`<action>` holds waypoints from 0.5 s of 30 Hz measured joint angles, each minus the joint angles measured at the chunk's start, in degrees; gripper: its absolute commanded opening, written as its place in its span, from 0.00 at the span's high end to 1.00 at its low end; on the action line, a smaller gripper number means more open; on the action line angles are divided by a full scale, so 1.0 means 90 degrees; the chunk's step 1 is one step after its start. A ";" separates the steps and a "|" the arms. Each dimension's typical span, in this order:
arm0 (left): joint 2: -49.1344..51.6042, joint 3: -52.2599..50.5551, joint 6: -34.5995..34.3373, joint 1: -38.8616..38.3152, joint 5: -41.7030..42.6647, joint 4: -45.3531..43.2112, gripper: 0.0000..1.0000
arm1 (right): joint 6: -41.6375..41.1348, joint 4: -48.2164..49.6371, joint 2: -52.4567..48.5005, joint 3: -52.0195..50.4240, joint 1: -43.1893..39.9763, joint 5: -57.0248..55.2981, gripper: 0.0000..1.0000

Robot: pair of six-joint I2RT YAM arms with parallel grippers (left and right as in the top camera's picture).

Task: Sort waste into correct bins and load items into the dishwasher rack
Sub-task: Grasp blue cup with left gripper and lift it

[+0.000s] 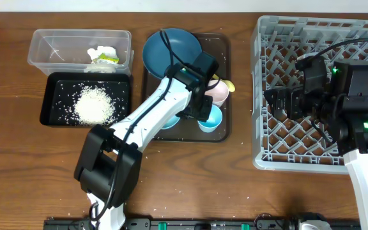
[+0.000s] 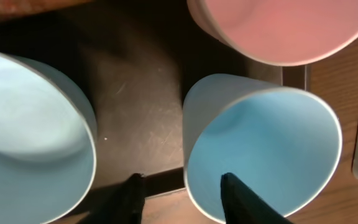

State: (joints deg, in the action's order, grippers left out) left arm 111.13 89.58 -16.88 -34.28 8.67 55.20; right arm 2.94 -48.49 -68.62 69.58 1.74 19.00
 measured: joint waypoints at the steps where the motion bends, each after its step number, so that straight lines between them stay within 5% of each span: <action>1: 0.0000 0.0000 -0.0015 -0.0002 0.0002 -0.0029 0.67 | 0.0000 0.0000 0.0000 0.0000 0.0000 0.0012 0.01; 15: 0.0019 -0.0002 -0.0100 -0.0049 0.0002 -0.0262 0.68 | 0.0000 0.0000 0.0000 0.0000 0.0000 0.0039 0.01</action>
State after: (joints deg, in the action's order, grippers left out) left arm 111.31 89.56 -17.78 -34.72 8.69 52.84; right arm 2.94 -48.49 -68.62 69.58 1.74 19.35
